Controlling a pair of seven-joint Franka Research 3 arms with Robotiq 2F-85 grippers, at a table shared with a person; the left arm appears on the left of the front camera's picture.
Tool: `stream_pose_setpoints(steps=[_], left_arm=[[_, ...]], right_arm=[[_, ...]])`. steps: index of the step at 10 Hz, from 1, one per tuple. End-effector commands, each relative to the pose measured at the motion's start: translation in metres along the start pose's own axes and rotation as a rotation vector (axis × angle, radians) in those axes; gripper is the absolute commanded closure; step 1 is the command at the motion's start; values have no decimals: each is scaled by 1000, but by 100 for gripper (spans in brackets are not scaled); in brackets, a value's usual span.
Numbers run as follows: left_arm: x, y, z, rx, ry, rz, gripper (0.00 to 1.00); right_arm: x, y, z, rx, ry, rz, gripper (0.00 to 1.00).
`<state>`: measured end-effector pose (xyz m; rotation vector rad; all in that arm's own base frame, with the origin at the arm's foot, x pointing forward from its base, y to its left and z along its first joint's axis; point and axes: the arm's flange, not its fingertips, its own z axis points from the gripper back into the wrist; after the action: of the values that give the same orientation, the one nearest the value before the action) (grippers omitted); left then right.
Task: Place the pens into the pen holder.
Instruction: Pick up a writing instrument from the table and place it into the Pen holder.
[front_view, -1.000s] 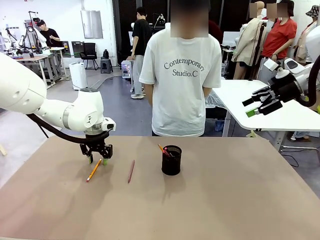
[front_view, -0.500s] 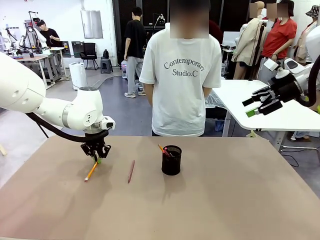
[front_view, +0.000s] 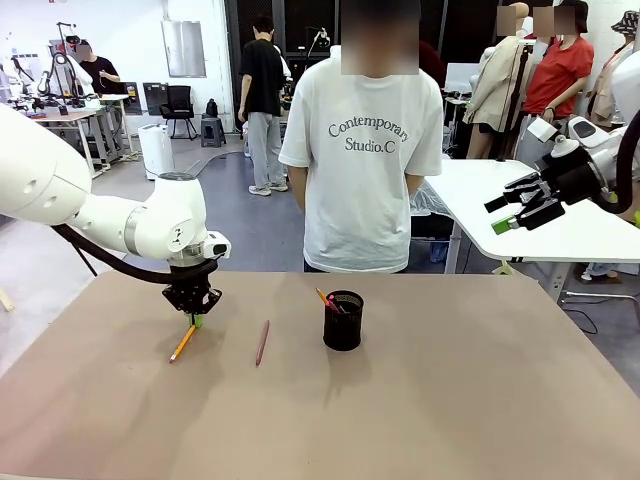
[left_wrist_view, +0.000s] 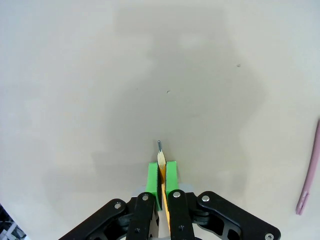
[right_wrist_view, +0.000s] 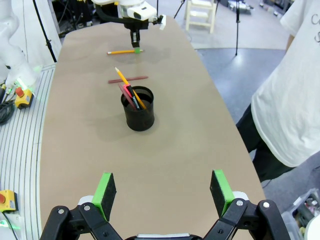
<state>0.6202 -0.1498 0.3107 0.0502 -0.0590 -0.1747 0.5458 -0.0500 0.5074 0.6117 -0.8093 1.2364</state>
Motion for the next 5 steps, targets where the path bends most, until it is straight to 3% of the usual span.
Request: stream_pose_setpoints(steps=[1, 5], left_arm=[[-14, 0, 8, -59, 6, 12, 100], [-29, 15, 65, -377, -74, -169, 100]], right_arm=[[3, -2, 0, -4, 3, 3, 0], [3, -2, 0, -4, 3, 3, 0]])
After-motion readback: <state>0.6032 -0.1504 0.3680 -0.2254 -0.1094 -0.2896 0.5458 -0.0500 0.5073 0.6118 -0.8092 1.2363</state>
